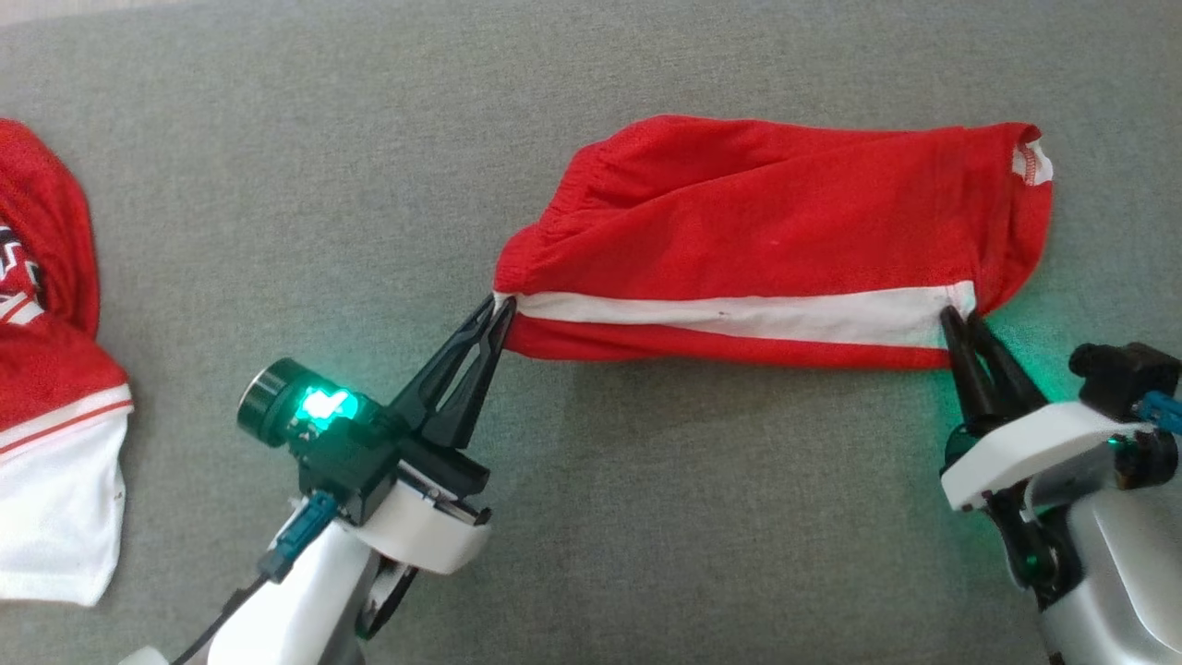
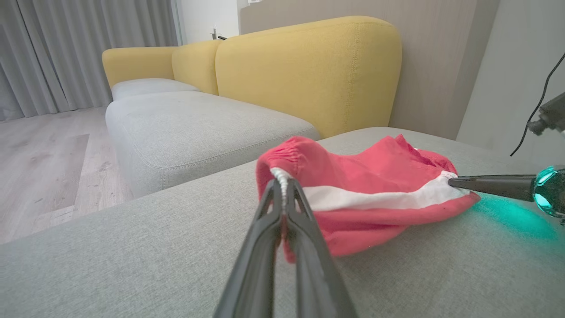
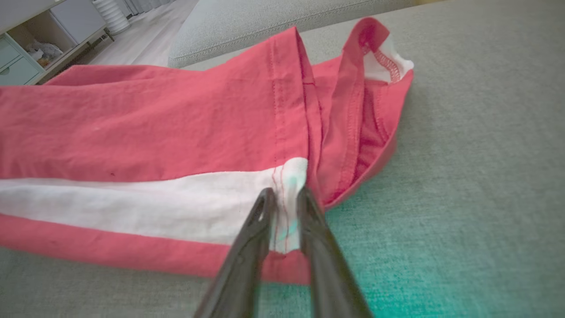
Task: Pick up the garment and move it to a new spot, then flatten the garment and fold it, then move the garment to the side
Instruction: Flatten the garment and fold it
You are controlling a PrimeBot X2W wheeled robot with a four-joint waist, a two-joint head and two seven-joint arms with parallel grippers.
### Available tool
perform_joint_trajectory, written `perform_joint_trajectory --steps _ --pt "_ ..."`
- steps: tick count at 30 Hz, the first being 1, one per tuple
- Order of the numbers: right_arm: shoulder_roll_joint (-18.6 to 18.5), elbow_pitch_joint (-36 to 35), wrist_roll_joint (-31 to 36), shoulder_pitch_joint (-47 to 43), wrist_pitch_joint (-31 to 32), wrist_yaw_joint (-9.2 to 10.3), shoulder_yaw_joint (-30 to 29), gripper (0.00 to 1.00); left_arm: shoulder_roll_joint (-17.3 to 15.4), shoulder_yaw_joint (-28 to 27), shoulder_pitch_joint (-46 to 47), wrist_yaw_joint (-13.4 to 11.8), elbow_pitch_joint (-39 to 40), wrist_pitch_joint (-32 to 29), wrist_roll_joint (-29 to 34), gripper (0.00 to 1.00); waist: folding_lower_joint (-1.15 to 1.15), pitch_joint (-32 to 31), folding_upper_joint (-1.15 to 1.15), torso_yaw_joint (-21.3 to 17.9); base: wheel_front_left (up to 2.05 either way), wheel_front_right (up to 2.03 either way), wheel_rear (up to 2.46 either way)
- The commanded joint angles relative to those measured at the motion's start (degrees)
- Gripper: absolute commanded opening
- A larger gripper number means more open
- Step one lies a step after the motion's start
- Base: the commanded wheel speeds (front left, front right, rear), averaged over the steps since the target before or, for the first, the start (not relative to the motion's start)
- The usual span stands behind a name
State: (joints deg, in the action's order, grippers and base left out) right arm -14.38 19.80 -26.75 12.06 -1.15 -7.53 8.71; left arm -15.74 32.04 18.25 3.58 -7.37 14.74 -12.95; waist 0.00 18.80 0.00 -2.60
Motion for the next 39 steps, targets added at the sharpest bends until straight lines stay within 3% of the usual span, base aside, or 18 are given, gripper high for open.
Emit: perform_joint_trajectory --steps 1,7,12,18,24,25,29,34,39 --pt "-0.45 -1.18 -0.44 -0.13 -0.01 0.04 1.17 0.0 -0.51 -2.53 0.6 0.19 1.39 0.26 0.79 0.0 0.0 -0.08 0.0 0.08 0.0 0.0 0.0" --pt "-1.33 -2.35 0.97 0.43 -2.94 0.04 0.24 0.0 -0.15 -3.44 0.45 0.78 1.87 0.26 1.62 0.0 0.0 -1.29 0.0 -0.01 0.0 0.0 0.0" --pt "-2.71 -8.77 0.94 3.81 -4.0 0.04 -3.16 0.0 -1.49 -3.7 5.88 2.26 3.24 0.26 3.2 0.0 0.0 -1.87 0.0 -0.72 0.0 0.0 0.0" --pt "-7.72 -13.66 1.22 17.8 -0.48 0.04 -7.48 0.0 -2.94 -1.81 24.99 3.72 0.87 -1.5 2.54 0.0 0.0 -0.24 0.0 -1.97 0.0 0.0 0.0" --pt "-10.55 -7.94 3.32 37.65 1.42 0.04 -7.21 0.0 -0.33 -0.46 47.39 3.88 -9.05 -2.38 -3.77 0.0 0.0 3.83 0.0 -3.79 0.0 0.0 0.0" --pt "-10.83 -5.26 5.34 43.83 -0.18 0.04 -6.58 0.0 0.64 -0.49 53.4 3.89 -12.26 -1.57 -4.31 0.0 0.0 5.13 0.0 -4.7 0.0 0.0 0.0" --pt "-10.55 -1.8 8.59 53.96 -4.59 0.04 -6.99 0.0 2.19 -1.14 62.28 3.9 -15.16 -0.12 -2.64 0.0 0.0 8.44 0.0 -6.12 0.0 0.0 0.0" --pt "-9.73 -0.06 10.75 56.68 -9.15 0.04 -8.53 0.0 2.36 -1.83 62.06 3.82 -11.89 0.22 -0.58 0.0 0.0 9.54 0.0 -6.61 0.0 0.0 0.0" --pt "-8.85 -1.73 10.68 47.66 -10.28 0.04 -9.07 0.0 -0.62 0.29 49.96 3.87 -6.0 0.24 0.1 0.0 0.0 9.17 0.0 -6.66 0.0 0.0 0.0"
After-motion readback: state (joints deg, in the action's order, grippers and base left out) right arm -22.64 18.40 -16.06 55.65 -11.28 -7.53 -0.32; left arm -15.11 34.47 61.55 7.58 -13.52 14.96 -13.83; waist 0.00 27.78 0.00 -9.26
